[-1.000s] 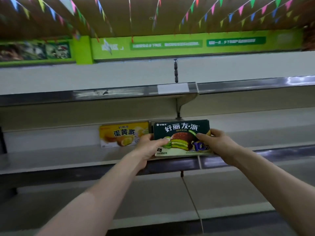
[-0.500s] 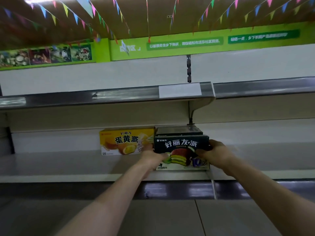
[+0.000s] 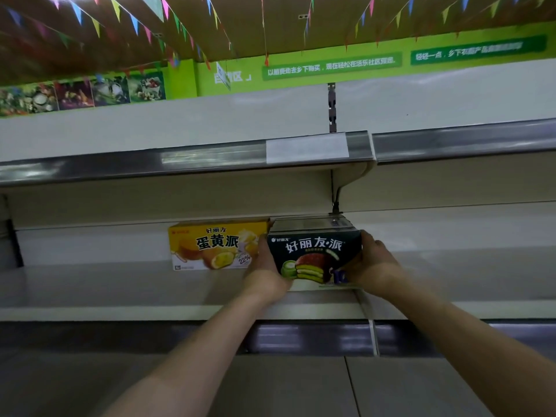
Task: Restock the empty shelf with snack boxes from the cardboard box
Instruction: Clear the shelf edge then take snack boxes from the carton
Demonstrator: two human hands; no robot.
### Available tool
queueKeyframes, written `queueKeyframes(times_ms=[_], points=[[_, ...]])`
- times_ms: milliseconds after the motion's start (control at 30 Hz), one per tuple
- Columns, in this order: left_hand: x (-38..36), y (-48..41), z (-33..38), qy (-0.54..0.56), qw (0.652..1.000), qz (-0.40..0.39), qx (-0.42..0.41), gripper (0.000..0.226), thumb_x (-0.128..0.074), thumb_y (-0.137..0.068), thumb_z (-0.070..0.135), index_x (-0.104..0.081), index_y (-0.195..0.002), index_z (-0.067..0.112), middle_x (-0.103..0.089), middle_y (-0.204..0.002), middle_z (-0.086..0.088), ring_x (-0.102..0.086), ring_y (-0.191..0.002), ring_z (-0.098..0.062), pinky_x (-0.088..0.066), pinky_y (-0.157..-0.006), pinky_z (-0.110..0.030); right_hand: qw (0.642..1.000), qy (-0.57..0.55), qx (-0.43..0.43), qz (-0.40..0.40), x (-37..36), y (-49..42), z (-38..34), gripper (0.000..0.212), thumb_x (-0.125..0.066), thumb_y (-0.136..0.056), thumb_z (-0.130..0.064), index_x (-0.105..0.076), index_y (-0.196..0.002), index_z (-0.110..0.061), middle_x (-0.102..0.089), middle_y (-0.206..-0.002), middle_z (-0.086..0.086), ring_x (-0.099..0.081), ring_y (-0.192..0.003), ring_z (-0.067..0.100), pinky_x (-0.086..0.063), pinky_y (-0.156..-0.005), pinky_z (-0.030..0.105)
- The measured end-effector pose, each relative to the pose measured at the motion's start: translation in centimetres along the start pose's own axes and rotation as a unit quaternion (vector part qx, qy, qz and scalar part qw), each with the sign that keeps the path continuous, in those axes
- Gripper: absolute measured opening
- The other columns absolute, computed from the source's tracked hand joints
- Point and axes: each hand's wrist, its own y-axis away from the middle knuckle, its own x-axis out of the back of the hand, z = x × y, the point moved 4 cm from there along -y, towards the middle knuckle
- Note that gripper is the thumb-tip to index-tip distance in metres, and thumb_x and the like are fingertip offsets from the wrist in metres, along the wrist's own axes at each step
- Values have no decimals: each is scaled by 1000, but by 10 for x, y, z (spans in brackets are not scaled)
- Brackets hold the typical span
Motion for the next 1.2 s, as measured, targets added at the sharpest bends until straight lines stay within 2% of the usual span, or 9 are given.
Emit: queueKeyframes(times_ms=[200, 267, 367, 500, 667, 800, 900, 1000, 1200], points=[[-1, -1, -3, -87, 996, 23, -13, 108, -72, -84, 13, 9, -151, 34, -35, -152, -10, -53, -123, -30, -48, -97, -40, 999, 37, -1, 19, -4, -1, 6, 87, -73, -81, -27, -16, -147, -26, -47, -130, 12, -54, -115, 35, -47, -93, 42], [2, 3, 3, -135, 989, 54, -33, 113, -74, -83, 17, 15, -151, 34, -10, -159, -11, -36, -137, -31, -42, -102, -42, 998, 58, 9, 31, 0, 2, 5, 102, -78, -77, -26, -6, -149, -29, -36, -138, 11, -49, -122, 34, -46, -92, 44], [3, 10, 20, -270, 943, 131, -143, 114, -76, -81, 29, 13, -152, 33, 5, -159, -9, -7, -147, -31, -26, -113, -50, 975, 175, 96, 95, 4, 10, -7, 106, -77, -77, -28, 0, -150, -29, -17, -151, 9, -28, -136, 31, -43, -99, 46], [-12, 4, 26, -359, 913, 92, -174, 105, -75, -82, 34, 3, -153, 33, -2, -158, -11, 0, -147, -32, -16, -116, -55, 939, 266, 198, 96, -10, 14, -27, 87, -64, -87, -39, -8, -153, -26, -6, -157, 9, -7, -145, 30, -35, -108, 46], [-15, -2, 27, -365, 914, 77, -158, 102, -76, -80, 34, -2, -152, 32, -10, -155, -12, -3, -145, -34, -24, -113, -56, 939, 283, 178, 75, -13, 8, -31, 83, -60, -90, -35, -7, -152, -25, -9, -155, 8, -4, -144, 29, -43, -101, 39], [-14, 3, 30, -387, 908, 76, -144, 105, -75, -81, 31, 2, -152, 30, -2, -158, -15, 3, -147, -35, -8, -117, -55, 942, 285, 162, 75, -12, 14, -34, 85, -63, -89, -33, -7, -152, -24, -10, -155, 10, -6, -145, 30, -35, -107, 44], [-6, 13, 34, -363, 915, 87, -149, 103, -74, -82, 35, -1, -153, 28, 2, -159, -16, 5, -148, -33, -3, -117, -53, 941, 274, 162, 111, -5, 28, -38, 83, -62, -89, -32, -9, -152, -23, -13, -155, 11, -10, -144, 30, -26, -113, 48], [4, 35, 48, -315, 927, 107, -172, 92, -70, -84, 36, -11, -154, 27, -12, -157, -13, -11, -145, -32, -15, -115, -50, 948, 236, 159, 139, 2, 51, -40, 73, -62, -89, -30, -23, -149, -20, -22, -151, 11, -23, -139, 30, -30, -110, 47], [-10, 99, 70, 52, 984, 106, -134, 57, -64, -90, 22, -40, -142, 22, -41, -138, -6, -47, -122, -23, -41, -94, -33, 979, 78, 73, 171, 11, 118, -22, 36, -56, -92, -17, -55, -128, -14, -48, -132, 11, -50, -116, 29, -45, -96, 41]])
